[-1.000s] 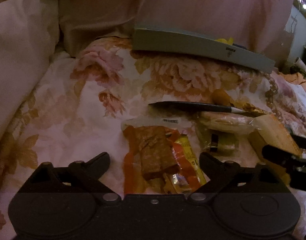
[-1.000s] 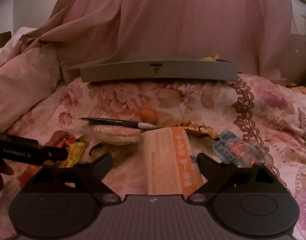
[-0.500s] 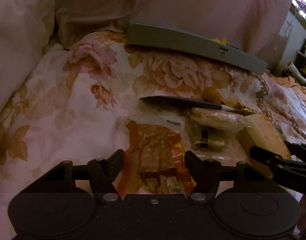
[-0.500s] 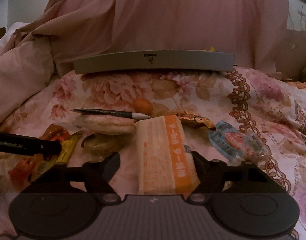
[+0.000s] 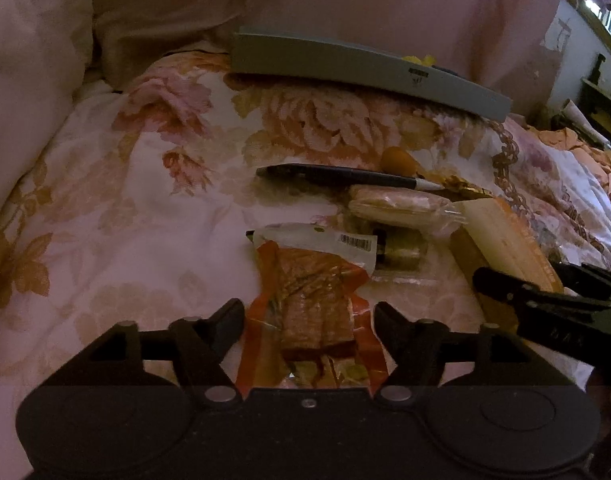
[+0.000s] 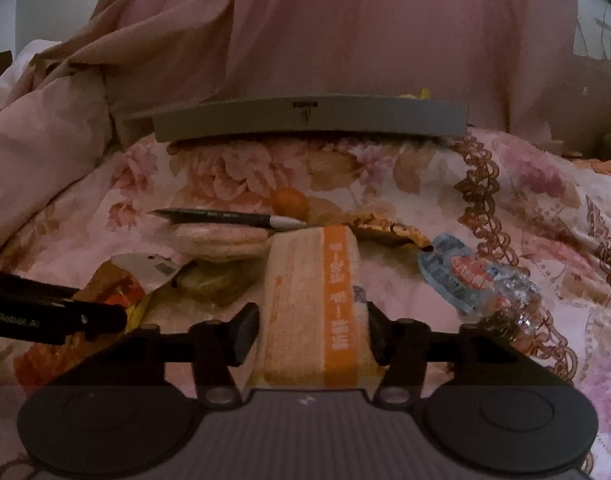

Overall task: Organize snacks
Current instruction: 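Grasp the orange meat packet with the left tool while the right tool grasps the orange-striped bread bar, then carry both held snacks into the gray tray and open both tools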

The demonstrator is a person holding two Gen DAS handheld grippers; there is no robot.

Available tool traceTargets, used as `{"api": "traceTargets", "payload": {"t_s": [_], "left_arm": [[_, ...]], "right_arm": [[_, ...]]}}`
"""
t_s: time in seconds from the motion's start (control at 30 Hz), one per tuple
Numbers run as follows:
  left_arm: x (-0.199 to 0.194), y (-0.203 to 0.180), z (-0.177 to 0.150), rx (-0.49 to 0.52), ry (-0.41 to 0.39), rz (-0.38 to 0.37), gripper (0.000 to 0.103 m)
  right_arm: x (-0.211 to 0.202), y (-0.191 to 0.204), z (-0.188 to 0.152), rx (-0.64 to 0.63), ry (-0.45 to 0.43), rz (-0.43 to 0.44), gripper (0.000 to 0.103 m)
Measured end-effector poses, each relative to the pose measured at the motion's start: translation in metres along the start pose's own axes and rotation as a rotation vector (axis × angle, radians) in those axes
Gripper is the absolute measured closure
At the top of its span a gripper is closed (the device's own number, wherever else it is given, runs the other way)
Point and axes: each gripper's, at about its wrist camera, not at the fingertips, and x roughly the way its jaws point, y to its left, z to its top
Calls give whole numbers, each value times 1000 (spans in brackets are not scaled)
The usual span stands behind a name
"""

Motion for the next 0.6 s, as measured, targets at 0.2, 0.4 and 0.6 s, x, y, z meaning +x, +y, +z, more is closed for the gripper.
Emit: {"api": "traceTargets", "payload": {"t_s": [0.2, 0.4, 0.6], "left_arm": [[2, 1, 0, -2, -4, -10, 32], [2, 2, 2, -1, -2, -9, 37], [-4, 2, 2, -54, -9, -28, 43]], "right_arm": [[1, 2, -3, -5, -17, 7, 36], [3, 3, -4, -22, -10, -35, 49], [-1, 2, -4, -17, -23, -40, 50]]}}
